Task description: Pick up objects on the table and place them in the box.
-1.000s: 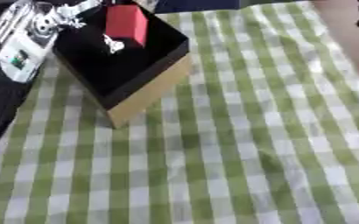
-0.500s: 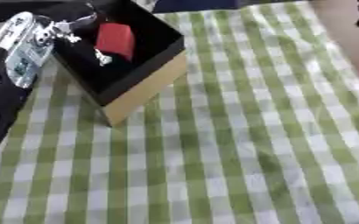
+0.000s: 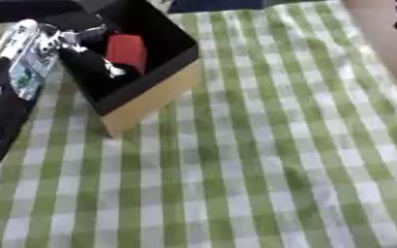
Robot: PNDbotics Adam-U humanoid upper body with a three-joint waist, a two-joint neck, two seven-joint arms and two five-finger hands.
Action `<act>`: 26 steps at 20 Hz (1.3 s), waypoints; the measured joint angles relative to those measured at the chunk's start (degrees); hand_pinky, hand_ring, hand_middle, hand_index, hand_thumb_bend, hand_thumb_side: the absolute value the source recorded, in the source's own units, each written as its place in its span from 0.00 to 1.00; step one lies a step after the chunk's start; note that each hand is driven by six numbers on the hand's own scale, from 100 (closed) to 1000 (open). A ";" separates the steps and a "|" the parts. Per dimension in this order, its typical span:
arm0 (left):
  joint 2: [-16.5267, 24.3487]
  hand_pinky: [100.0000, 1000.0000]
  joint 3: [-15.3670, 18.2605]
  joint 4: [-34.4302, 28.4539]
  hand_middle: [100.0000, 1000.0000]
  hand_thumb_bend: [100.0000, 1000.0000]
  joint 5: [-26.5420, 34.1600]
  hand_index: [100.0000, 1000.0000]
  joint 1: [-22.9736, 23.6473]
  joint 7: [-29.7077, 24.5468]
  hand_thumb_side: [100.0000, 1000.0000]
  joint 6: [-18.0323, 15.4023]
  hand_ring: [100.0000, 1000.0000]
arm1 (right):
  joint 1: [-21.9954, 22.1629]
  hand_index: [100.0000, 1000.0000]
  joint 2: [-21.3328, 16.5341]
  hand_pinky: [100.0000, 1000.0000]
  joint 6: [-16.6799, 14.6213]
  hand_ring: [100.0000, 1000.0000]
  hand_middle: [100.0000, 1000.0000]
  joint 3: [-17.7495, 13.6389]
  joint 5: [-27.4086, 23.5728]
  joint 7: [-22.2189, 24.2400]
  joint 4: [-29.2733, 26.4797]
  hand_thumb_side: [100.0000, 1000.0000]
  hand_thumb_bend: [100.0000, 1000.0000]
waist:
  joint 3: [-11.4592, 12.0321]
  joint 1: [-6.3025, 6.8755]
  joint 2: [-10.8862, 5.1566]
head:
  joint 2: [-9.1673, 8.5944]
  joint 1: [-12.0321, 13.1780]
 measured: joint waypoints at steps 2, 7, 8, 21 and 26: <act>0.01 0.59 -0.01 -0.66 0.70 0.60 0.93 0.83 -0.01 -0.41 0.64 -0.42 0.71 | 0.27 0.67 0.02 0.79 0.02 0.78 0.45 0.00 -0.02 0.00 0.00 0.69 0.00 | 0.11 0.01 0.00 | 0.04 0.00; 0.04 0.59 -0.02 -2.37 0.71 0.61 1.46 0.84 -0.07 -1.00 0.65 0.06 0.71 | 0.39 0.67 0.07 0.79 0.13 0.78 0.45 -0.01 -0.15 -0.06 0.00 0.69 0.00 | 0.17 0.01 -0.16 | 0.35 0.00; 0.04 0.59 -0.02 -2.69 0.72 0.61 1.53 0.85 -0.09 -1.08 0.64 0.20 0.71 | 0.40 0.67 0.14 0.79 0.13 0.78 0.46 -0.01 -0.17 -0.06 0.00 0.69 0.00 | 0.18 0.02 -0.29 | 0.45 0.00; 1.31 0.56 0.77 -9.85 0.66 0.23 5.18 0.81 -0.23 0.71 0.59 2.42 0.64 | 0.62 0.67 0.97 0.79 0.12 0.78 0.46 -0.04 -0.09 -0.07 0.00 0.68 0.00 | 1.01 0.20 -2.14 | 1.01 -0.31; 3.11 0.53 1.57 -16.88 0.64 0.12 9.52 0.79 0.85 3.01 0.58 1.26 0.60 | 0.68 0.67 0.97 0.79 0.00 0.78 0.46 -0.27 0.29 -0.18 0.00 0.67 0.00 | 1.78 0.22 -2.82 | 1.57 -0.72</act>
